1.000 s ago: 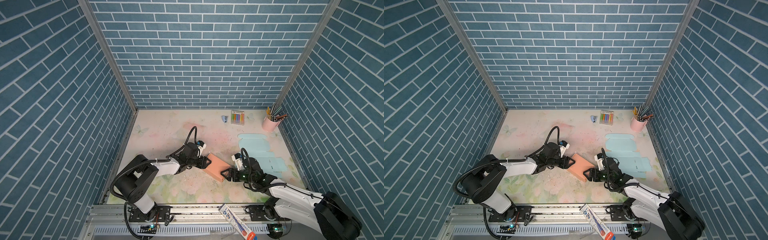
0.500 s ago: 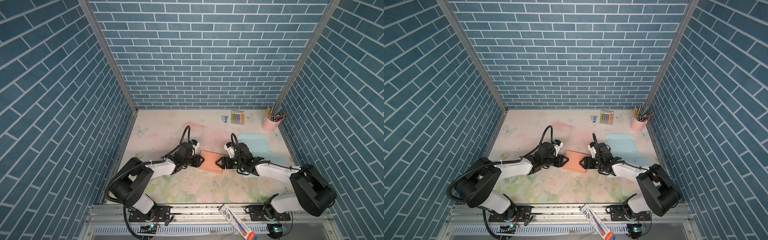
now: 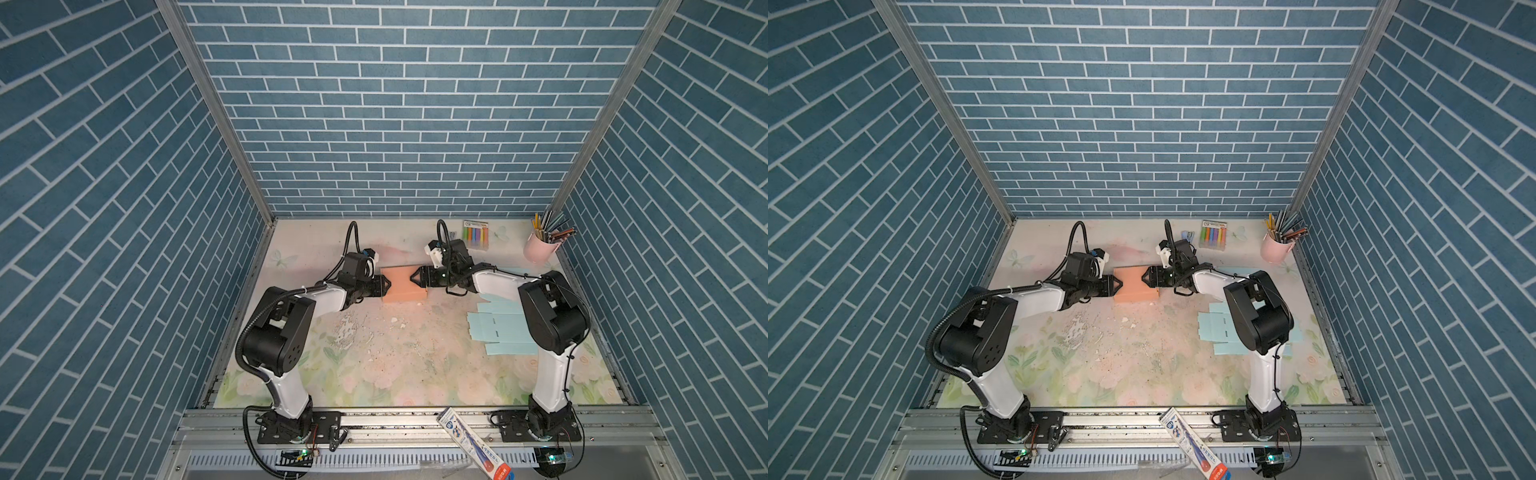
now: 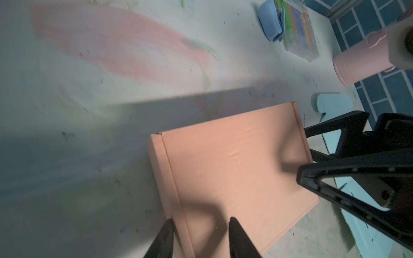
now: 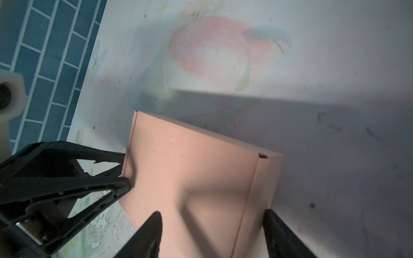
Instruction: Fold the paper box
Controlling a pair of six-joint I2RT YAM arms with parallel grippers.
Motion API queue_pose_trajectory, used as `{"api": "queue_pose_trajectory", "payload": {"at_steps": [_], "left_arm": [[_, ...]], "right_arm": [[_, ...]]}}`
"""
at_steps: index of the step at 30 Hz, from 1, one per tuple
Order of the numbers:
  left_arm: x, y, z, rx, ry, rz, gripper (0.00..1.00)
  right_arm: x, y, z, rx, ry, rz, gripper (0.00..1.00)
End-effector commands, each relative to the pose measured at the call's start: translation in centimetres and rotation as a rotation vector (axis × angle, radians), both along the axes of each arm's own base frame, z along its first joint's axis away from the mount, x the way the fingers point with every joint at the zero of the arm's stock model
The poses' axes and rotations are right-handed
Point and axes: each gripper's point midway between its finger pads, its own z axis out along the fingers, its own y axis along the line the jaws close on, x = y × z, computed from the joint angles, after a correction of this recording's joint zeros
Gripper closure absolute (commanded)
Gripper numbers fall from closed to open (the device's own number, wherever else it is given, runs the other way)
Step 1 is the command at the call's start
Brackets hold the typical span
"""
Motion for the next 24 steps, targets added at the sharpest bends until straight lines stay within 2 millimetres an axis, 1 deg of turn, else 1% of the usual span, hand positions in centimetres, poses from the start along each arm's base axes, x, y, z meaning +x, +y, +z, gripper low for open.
{"api": "queue_pose_trajectory", "payload": {"at_steps": [1, 3, 5, 9, 14, 16, 21, 24], "left_arm": [[1.8, -3.4, 2.6, -0.112, -0.079, -0.122, 0.59], [3.6, -3.5, 2.3, -0.127, -0.073, -0.111, 0.60], [5.0, -3.5, 2.1, -0.133, -0.077, -0.097, 0.60], [6.6, -3.4, 1.8, -0.132, -0.080, -0.073, 0.60], [7.5, -3.0, 0.7, -0.116, -0.058, -0.049, 0.59], [7.5, -2.9, 0.4, -0.117, -0.052, -0.042, 0.58], [7.8, -2.4, 0.5, -0.131, -0.049, -0.025, 0.52], [8.0, -1.8, 0.4, -0.138, -0.042, -0.014, 0.49]], "right_arm": [[-0.1, 3.8, 1.7, 0.133, 0.001, 0.170, 0.28], [1.7, 4.1, 1.3, 0.132, 0.001, 0.159, 0.28], [3.0, 4.3, 1.1, 0.133, 0.003, 0.152, 0.28], [4.6, 4.5, 1.0, 0.137, 0.003, 0.142, 0.28], [5.4, 3.7, 0.7, 0.147, 0.022, 0.107, 0.28], [5.5, 3.4, 0.9, 0.148, 0.021, 0.098, 0.28], [5.4, 2.7, 1.6, 0.131, -0.004, 0.077, 0.24], [5.5, 1.9, 1.8, 0.105, -0.026, 0.042, 0.19]]}}
